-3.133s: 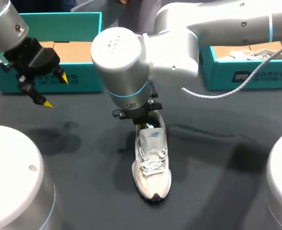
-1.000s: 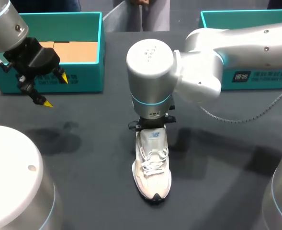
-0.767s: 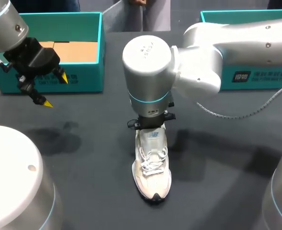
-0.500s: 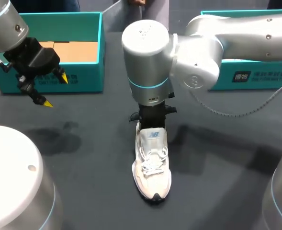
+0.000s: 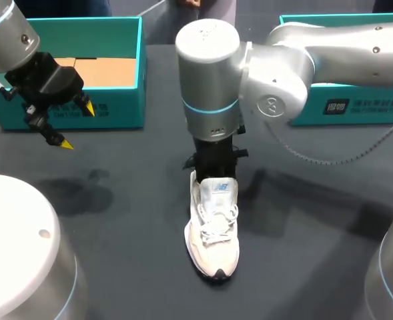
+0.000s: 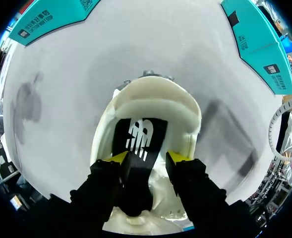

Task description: Take the shoe out of the shoebox, open the shoe tongue, remove and reinsert the insole, then place the shoe into the shoebox

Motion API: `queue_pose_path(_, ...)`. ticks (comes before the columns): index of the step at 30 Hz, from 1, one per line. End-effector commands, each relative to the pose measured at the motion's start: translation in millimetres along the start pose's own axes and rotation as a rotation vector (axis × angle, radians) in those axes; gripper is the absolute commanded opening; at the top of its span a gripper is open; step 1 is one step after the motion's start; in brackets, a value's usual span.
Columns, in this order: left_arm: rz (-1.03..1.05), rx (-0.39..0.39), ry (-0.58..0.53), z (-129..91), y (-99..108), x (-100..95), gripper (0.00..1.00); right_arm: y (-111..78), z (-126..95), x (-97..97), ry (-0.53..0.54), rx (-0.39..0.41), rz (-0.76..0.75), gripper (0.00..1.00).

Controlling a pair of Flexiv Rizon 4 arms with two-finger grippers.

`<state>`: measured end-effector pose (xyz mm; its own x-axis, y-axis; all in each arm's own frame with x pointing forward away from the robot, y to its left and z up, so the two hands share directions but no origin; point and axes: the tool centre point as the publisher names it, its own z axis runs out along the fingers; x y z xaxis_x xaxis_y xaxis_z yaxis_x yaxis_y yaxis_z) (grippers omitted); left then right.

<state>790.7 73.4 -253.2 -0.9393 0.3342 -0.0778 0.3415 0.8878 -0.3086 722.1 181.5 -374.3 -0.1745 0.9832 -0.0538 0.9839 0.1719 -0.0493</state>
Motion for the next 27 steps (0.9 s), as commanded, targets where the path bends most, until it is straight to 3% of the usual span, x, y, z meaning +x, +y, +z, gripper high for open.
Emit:
queue_pose_path(1,0.000,-0.003,-0.001,-1,0,1.3,1.00,-6.2,-5,3.3,-0.006,-0.008,-0.008,0.53)
queue_pose_path(10,0.000,-0.003,-0.001,-1,0,1.3,1.00,-8.4,-5,8.8,0.021,0.004,-0.028,1.00)
queue_pose_path(27,0.000,-0.003,-0.001,-1,0,1.3,1.00,-20.9,-19,13.8,-0.009,0.013,-0.020,1.00)
